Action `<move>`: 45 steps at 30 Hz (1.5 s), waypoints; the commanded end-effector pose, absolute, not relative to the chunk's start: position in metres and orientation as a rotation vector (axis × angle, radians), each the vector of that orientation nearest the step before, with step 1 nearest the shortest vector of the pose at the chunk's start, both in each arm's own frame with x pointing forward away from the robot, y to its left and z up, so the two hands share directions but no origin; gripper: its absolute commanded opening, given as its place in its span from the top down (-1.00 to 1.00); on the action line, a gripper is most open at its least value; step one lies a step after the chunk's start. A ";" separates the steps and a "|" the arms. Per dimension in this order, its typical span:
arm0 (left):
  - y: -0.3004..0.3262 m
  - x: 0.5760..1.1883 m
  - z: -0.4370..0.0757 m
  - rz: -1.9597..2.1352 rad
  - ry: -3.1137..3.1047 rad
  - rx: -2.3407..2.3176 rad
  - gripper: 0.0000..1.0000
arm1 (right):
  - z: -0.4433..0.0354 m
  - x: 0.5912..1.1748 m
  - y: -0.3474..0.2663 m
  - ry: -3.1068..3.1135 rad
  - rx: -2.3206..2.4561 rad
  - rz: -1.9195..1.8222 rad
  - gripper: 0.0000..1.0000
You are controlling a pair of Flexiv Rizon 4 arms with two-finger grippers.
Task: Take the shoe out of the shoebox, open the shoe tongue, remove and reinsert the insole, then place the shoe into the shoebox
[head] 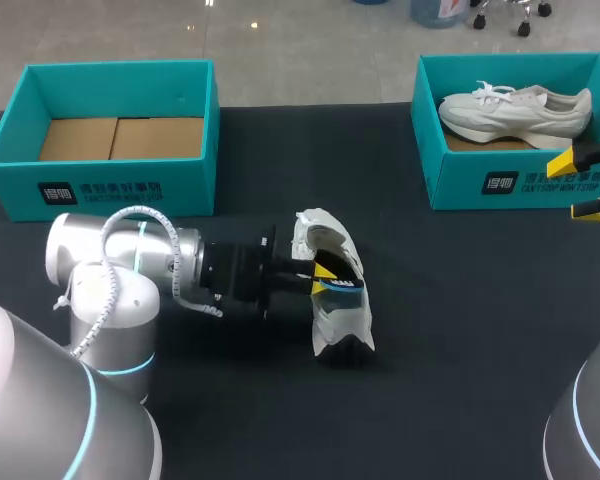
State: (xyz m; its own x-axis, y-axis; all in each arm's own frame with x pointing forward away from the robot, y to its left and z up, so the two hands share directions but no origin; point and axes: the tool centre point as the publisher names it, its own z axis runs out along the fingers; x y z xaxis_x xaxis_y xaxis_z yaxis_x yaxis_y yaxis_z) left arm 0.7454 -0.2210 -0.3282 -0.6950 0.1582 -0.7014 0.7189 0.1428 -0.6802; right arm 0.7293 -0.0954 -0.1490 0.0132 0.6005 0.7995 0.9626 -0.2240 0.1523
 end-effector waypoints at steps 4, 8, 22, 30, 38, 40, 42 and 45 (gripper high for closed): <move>-0.231 0.757 -0.336 -1.558 1.983 0.835 1.00 | -0.149 0.729 -0.096 -1.596 -1.859 -1.090 -1.00; -0.232 0.763 -0.339 -1.522 1.997 0.826 1.00 | -0.149 0.729 -0.096 -1.596 -1.859 -1.090 -1.00; -0.223 0.755 -0.332 -1.524 1.975 0.804 0.11 | -0.149 0.729 -0.096 -1.596 -1.859 -1.090 -1.00; -0.223 0.748 -0.329 -1.525 1.976 0.815 0.87 | -0.149 0.729 -0.096 -1.596 -1.859 -1.090 -1.00; -0.228 0.756 -0.340 -1.517 2.009 0.820 1.00 | -0.149 0.729 -0.096 -1.596 -1.859 -1.090 -1.00; -0.230 0.760 -0.343 -1.503 2.016 0.818 1.00 | -0.149 0.729 -0.096 -1.596 -1.859 -1.090 -1.00; -0.230 0.764 -0.346 -1.493 2.022 0.815 1.00 | -0.149 0.729 -0.096 -1.596 -1.859 -1.090 -1.00; -0.229 0.769 -0.350 -1.477 2.033 0.807 1.00 | -0.149 0.729 -0.096 -1.596 -1.859 -1.090 -1.00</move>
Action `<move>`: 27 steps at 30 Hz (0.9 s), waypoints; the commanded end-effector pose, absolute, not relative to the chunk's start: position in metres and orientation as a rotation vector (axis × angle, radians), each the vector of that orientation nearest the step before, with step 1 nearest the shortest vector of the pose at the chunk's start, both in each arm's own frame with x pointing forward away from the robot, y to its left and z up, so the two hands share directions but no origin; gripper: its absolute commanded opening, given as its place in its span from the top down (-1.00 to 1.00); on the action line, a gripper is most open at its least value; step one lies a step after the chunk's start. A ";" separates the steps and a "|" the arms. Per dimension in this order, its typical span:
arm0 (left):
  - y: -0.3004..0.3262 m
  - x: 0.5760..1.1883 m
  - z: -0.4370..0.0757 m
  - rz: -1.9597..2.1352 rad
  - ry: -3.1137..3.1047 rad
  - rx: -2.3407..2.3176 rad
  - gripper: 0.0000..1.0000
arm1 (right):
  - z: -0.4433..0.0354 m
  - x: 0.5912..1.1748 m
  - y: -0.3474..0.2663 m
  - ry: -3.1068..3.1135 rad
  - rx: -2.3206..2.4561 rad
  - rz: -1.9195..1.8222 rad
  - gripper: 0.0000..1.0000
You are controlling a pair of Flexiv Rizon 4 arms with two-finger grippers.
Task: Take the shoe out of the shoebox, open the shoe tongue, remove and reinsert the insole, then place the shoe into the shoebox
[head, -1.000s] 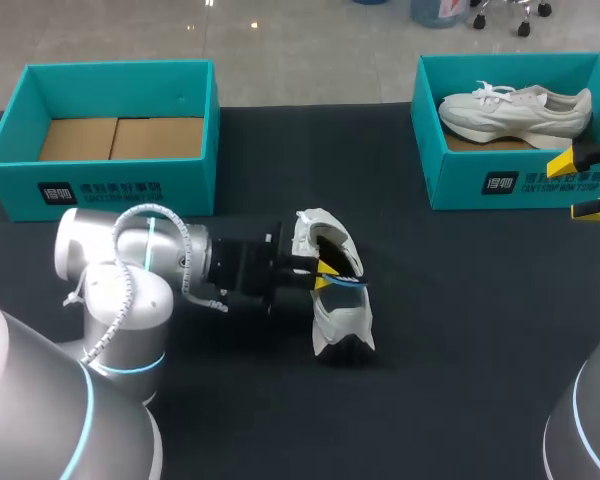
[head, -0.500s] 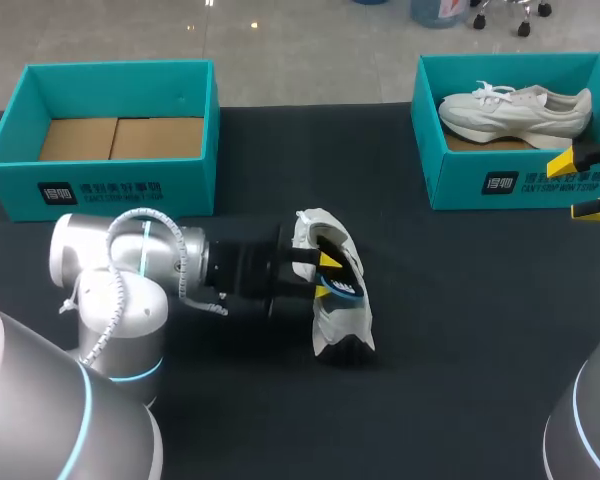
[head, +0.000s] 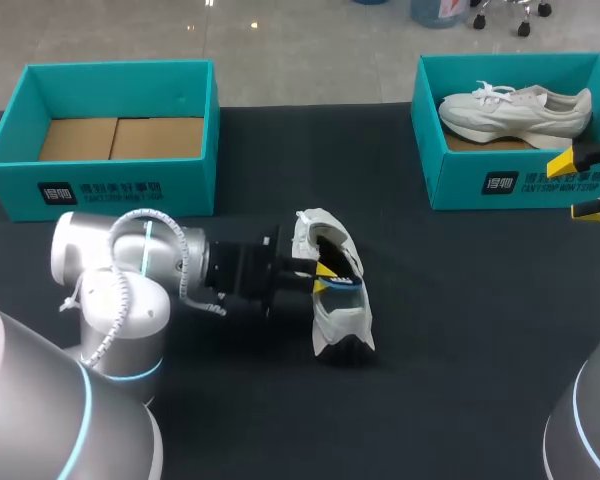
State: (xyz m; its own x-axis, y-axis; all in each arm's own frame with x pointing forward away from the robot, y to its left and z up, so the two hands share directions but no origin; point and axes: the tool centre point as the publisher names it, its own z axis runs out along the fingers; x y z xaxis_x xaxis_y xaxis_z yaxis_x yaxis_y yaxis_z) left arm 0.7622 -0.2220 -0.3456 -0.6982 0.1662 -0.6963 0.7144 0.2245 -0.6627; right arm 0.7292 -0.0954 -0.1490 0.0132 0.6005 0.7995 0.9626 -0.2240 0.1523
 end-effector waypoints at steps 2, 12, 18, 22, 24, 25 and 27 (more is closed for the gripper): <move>-0.229 0.771 -0.351 -1.472 2.036 0.794 1.00 | -0.149 0.729 -0.096 -1.596 -1.859 -1.090 -1.00; -0.223 0.759 -0.332 -1.488 1.990 0.784 0.29 | -0.149 0.729 -0.096 -1.596 -1.859 -1.090 -1.00; -0.221 0.752 -0.326 -1.496 1.972 0.796 1.00 | -0.149 0.729 -0.096 -1.596 -1.859 -1.090 -1.00; -0.224 0.750 -0.334 -1.497 1.995 0.811 1.00 | -0.149 0.729 -0.096 -1.596 -1.859 -1.090 -1.00; -0.226 0.751 -0.337 -1.495 2.001 0.814 1.00 | -0.149 0.729 -0.096 -1.596 -1.859 -1.090 -1.00; -0.227 0.752 -0.338 -1.494 2.002 0.815 1.00 | -0.149 0.729 -0.096 -1.596 -1.859 -1.090 -1.00; -0.228 0.756 -0.341 -1.486 2.005 0.819 1.00 | -0.149 0.729 -0.096 -1.596 -1.859 -1.090 -1.00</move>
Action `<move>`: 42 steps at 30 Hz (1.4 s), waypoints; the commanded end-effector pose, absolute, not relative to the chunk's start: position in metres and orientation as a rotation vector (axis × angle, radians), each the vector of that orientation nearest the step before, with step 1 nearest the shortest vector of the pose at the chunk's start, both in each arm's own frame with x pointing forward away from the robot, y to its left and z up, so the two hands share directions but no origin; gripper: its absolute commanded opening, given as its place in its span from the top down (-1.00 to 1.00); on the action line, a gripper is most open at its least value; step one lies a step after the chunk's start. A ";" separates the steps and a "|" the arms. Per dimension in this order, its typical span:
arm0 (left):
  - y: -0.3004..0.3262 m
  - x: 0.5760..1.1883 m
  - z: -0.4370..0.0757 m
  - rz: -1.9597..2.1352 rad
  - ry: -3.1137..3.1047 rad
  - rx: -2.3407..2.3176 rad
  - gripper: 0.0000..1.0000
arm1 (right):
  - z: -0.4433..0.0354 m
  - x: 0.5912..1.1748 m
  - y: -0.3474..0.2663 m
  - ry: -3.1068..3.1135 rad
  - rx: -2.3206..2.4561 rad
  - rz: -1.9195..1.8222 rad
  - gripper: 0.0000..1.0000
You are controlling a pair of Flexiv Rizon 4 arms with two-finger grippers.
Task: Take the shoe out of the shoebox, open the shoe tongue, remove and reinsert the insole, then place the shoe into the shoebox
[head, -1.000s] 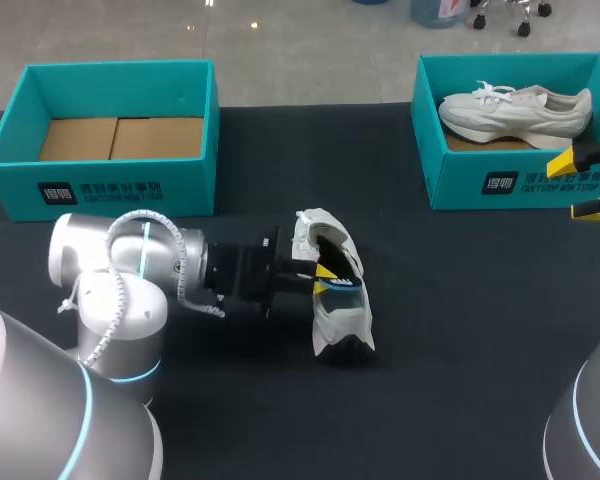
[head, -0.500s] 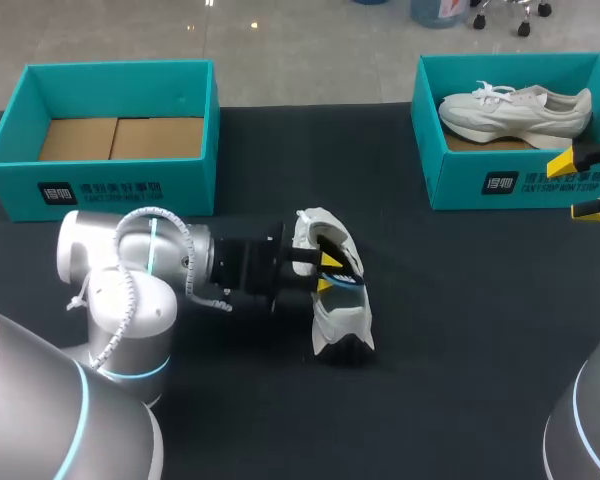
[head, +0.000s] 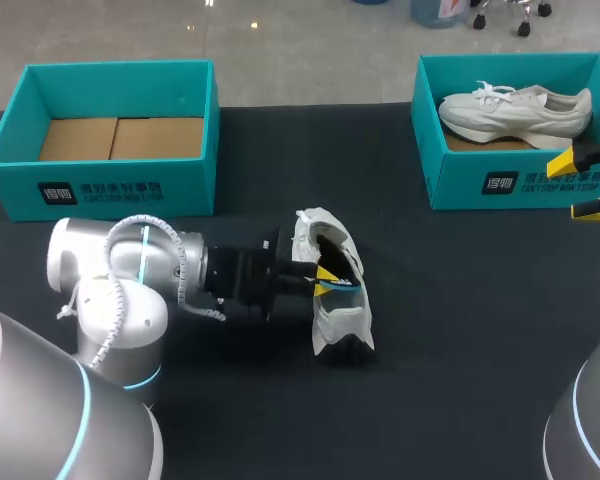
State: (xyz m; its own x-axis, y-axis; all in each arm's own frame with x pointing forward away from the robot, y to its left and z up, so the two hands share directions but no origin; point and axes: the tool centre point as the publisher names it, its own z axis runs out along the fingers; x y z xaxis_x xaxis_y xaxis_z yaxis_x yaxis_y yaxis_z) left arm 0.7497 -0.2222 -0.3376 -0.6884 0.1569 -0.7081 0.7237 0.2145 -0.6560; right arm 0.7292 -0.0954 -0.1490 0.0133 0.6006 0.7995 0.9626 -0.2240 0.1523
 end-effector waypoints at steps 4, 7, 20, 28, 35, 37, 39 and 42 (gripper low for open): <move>-0.230 0.763 -0.346 -1.475 2.007 0.823 1.00 | -0.149 0.729 -0.096 -1.596 -1.859 -1.090 -1.00; -0.230 0.766 -0.348 -1.464 2.014 0.820 1.00 | -0.149 0.729 -0.096 -1.596 -1.859 -1.090 -1.00; -0.217 0.752 -0.326 -1.468 1.975 0.805 0.22 | -0.149 0.729 -0.096 -1.596 -1.859 -1.090 -1.00; -0.215 0.749 -0.335 -1.462 2.006 0.803 0.70 | -0.149 0.729 -0.096 -1.596 -1.859 -1.090 -1.00; -0.221 0.752 -0.343 -1.470 2.021 0.794 1.00 | -0.149 0.729 -0.096 -1.596 -1.859 -1.090 -1.00; -0.223 0.753 -0.344 -1.471 2.023 0.797 1.00 | -0.149 0.729 -0.096 -1.596 -1.859 -1.090 -1.00; -0.224 0.754 -0.345 -1.469 2.027 0.799 1.00 | -0.149 0.729 -0.096 -1.596 -1.859 -1.090 -1.00; -0.225 0.756 -0.348 -1.464 2.038 0.798 1.00 | -0.149 0.729 -0.096 -1.596 -1.859 -1.090 -1.00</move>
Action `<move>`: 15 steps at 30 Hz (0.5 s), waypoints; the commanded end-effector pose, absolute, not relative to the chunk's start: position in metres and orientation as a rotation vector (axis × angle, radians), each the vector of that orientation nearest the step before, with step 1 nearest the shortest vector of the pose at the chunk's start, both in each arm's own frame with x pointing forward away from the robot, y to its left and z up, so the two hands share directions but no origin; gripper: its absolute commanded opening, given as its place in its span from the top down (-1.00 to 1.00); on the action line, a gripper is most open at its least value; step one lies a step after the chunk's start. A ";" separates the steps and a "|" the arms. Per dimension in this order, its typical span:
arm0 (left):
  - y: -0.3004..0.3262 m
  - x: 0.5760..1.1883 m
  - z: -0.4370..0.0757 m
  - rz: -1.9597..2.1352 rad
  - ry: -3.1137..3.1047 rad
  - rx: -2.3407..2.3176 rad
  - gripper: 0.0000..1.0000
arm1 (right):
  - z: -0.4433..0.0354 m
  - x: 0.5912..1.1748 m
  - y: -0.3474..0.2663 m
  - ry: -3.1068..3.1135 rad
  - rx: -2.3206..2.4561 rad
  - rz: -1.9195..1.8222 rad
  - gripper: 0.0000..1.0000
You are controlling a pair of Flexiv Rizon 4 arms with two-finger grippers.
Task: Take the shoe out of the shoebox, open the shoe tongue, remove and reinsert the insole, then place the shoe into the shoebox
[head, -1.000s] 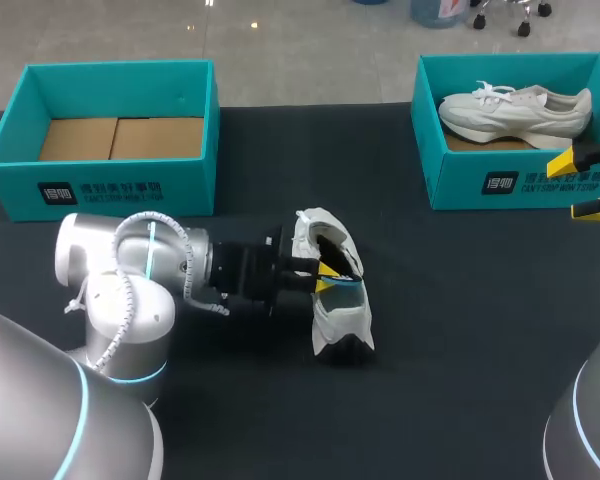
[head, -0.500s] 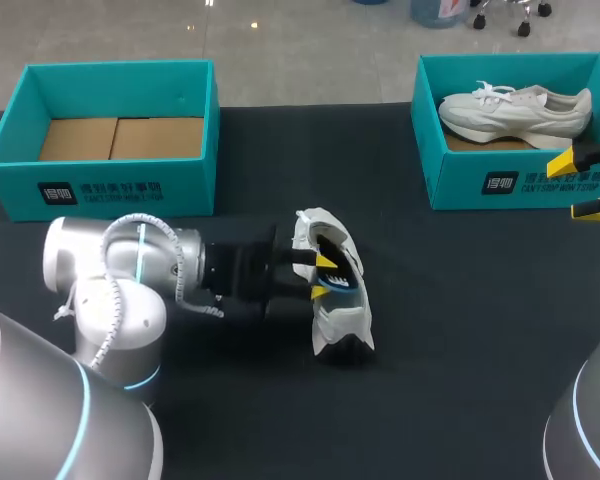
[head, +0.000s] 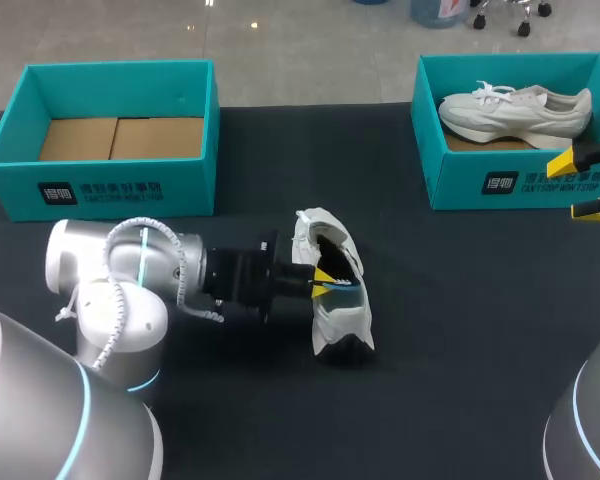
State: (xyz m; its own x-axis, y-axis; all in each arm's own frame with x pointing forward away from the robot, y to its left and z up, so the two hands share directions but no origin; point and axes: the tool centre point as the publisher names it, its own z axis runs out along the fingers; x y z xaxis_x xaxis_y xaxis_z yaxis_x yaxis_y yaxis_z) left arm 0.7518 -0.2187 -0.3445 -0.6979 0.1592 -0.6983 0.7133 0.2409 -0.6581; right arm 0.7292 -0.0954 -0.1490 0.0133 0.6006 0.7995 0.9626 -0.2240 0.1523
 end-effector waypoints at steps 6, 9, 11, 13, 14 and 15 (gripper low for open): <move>-0.223 0.755 -0.355 -1.457 2.056 0.793 1.00 | -0.149 0.729 -0.096 -1.596 -1.859 -1.090 -1.00; -0.220 0.756 -0.356 -1.449 2.065 0.784 1.00 | -0.149 0.729 -0.096 -1.596 -1.859 -1.090 -1.00; -0.218 0.755 -0.356 -1.446 2.066 0.779 0.98 | -0.149 0.729 -0.096 -1.596 -1.859 -1.090 -1.00; -0.217 0.753 -0.351 -1.454 2.048 0.775 0.06 | -0.149 0.729 -0.096 -1.596 -1.859 -1.090 -1.00; -0.217 0.752 -0.348 -1.456 2.041 0.775 0.02 | -0.149 0.729 -0.096 -1.596 -1.859 -1.090 -1.00; -0.217 0.750 -0.346 -1.458 2.036 0.779 -0.04 | -0.149 0.729 -0.096 -1.596 -1.859 -1.090 -1.00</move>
State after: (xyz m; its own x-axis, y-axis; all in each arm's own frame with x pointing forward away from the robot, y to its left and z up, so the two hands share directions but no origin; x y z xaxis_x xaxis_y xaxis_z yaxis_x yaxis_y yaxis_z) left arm 0.7556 -0.2201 -0.3498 -0.7062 0.1625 -0.6891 0.7045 0.2576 -0.6613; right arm 0.7292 -0.0954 -0.1490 0.0133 0.6006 0.7994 0.9626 -0.2240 0.1523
